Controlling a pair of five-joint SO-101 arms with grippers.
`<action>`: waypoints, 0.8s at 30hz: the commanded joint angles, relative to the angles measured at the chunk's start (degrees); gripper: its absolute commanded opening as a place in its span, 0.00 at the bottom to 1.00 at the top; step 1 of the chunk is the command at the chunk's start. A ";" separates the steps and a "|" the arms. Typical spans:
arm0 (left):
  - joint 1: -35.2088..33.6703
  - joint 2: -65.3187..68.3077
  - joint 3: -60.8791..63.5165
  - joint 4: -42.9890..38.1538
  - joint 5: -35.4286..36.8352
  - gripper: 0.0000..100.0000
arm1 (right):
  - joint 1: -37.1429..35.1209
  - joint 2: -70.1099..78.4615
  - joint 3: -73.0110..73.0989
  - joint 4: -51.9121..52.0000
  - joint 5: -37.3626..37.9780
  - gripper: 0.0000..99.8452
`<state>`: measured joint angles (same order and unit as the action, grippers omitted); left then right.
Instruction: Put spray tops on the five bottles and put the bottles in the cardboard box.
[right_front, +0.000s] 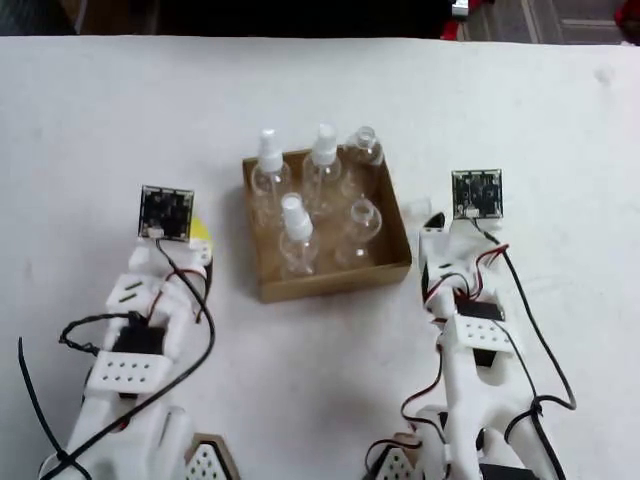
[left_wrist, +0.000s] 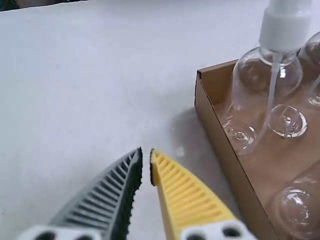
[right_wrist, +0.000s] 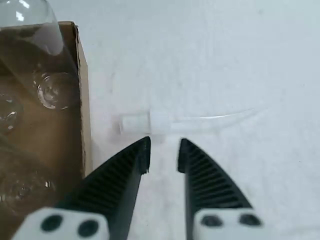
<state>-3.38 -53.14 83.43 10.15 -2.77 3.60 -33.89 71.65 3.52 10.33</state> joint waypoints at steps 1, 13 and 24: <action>0.75 -0.04 -0.44 -1.49 0.09 0.03 | 0.04 -1.36 -0.26 0.40 0.09 0.23; 0.75 -0.04 -0.44 -1.49 0.09 0.03 | 0.22 -1.54 -0.26 0.13 0.09 0.16; 0.75 -0.04 -0.44 -1.58 0.09 0.03 | 0.57 0.22 -4.40 5.49 -1.05 0.23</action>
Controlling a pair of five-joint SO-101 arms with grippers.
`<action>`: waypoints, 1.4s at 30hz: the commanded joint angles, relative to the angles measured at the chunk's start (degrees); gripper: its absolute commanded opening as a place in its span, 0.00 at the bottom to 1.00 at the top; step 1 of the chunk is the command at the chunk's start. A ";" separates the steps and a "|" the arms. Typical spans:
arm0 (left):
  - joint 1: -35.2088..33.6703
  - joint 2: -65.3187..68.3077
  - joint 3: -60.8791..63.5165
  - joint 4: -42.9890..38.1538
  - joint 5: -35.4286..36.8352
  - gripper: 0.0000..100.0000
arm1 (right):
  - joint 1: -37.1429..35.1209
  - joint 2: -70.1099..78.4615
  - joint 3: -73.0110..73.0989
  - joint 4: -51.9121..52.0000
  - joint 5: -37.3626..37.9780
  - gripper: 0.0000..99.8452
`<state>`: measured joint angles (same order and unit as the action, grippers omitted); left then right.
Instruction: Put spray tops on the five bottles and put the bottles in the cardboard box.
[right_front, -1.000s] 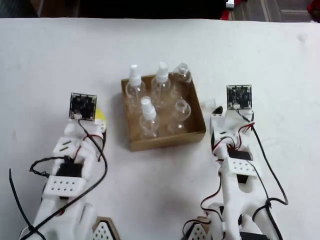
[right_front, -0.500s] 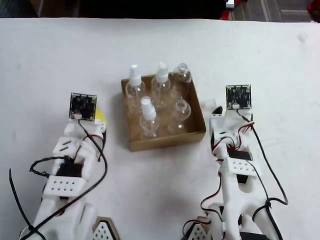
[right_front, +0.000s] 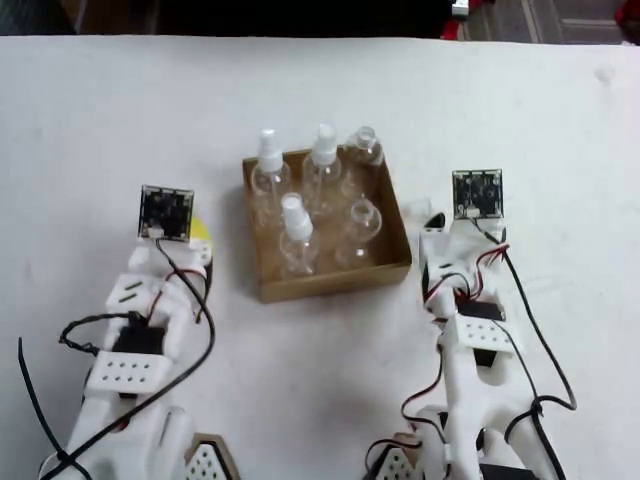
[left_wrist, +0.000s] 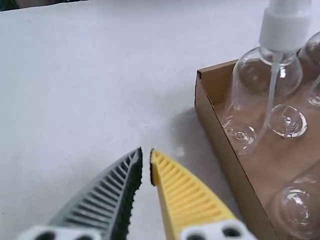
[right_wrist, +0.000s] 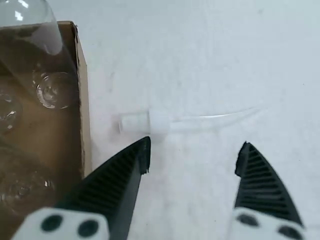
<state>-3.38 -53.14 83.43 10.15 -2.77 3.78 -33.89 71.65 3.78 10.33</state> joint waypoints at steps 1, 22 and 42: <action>0.75 -0.04 -0.44 -1.67 0.09 0.03 | 0.40 1.63 -6.59 8.31 -1.93 0.22; 0.75 -0.04 -0.44 -1.85 -3.25 0.03 | 2.95 37.93 -67.16 56.75 43.87 0.22; 0.75 -0.04 -0.44 -1.93 -3.52 0.03 | -3.30 46.90 -67.69 53.14 62.33 0.21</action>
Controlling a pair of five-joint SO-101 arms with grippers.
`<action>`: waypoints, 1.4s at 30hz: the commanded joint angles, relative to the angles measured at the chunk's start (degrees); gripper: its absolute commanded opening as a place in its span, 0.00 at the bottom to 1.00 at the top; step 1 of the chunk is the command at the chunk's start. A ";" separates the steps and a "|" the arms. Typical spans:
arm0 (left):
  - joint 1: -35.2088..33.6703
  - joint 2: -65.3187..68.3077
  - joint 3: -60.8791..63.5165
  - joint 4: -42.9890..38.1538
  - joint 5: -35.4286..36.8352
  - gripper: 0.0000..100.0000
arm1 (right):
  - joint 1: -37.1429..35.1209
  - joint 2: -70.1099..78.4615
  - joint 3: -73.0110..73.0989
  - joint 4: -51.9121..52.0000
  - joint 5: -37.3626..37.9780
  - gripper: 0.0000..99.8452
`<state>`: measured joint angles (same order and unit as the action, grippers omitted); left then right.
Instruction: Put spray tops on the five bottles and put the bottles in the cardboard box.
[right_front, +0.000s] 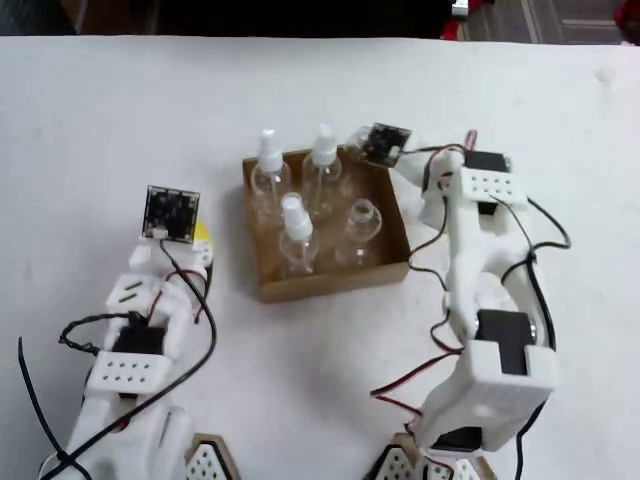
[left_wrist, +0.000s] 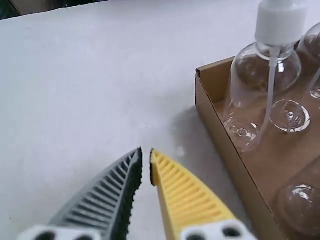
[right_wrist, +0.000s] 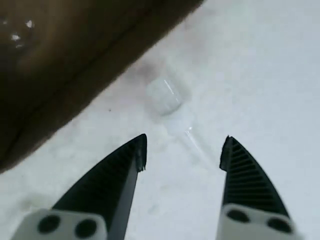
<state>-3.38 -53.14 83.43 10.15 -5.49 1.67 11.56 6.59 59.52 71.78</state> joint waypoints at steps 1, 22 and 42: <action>0.75 -0.04 -0.44 -2.11 -0.79 0.03 | -1.19 2.24 -2.64 -3.21 0.88 0.21; 0.66 0.04 1.05 -6.07 -0.88 0.03 | 4.44 11.21 -2.64 -13.32 0.26 0.21; 0.57 0.04 1.05 -6.15 -0.88 0.03 | 5.85 6.55 -2.64 -9.01 3.52 0.29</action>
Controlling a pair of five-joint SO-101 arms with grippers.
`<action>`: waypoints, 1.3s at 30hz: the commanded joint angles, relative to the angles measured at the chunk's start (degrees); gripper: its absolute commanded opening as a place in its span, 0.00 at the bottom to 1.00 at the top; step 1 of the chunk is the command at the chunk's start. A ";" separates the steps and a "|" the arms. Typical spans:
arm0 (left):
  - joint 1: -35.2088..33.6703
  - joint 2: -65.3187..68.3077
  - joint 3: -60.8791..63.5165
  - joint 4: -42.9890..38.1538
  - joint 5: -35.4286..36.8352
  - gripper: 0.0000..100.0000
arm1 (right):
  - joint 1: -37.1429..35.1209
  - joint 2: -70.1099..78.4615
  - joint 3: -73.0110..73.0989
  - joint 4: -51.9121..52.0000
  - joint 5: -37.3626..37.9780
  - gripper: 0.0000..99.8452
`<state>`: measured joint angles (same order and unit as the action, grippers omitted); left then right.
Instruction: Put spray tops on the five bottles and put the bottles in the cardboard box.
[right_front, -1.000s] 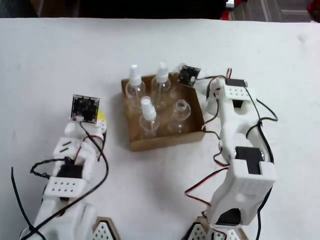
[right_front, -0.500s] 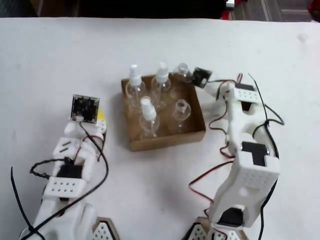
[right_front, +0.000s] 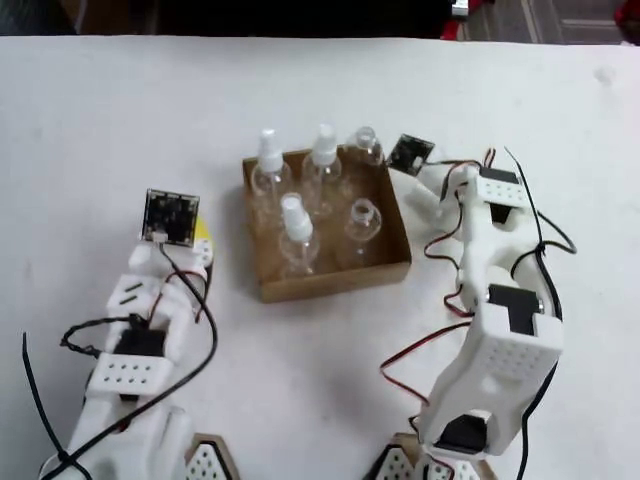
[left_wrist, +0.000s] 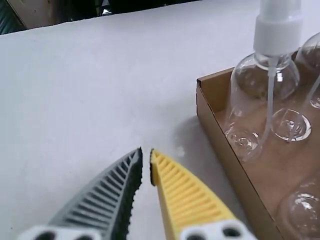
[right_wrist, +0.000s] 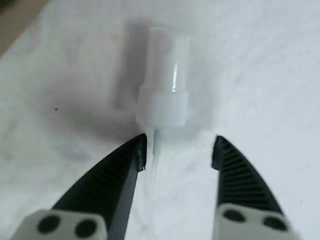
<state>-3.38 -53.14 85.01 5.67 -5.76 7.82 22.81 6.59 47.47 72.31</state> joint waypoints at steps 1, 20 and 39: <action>0.57 0.04 -0.53 -1.67 -0.62 0.03 | -1.10 -4.70 -2.64 2.95 2.37 0.30; 0.40 -0.04 -0.53 -1.58 -0.62 0.03 | -6.55 14.55 -23.82 6.99 -9.49 0.27; 0.40 -0.22 -0.53 -1.49 -0.62 0.03 | -2.86 16.31 -47.74 33.01 -9.14 0.04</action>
<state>-3.38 -53.14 85.01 5.67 -5.76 2.46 42.68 -35.96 75.78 63.34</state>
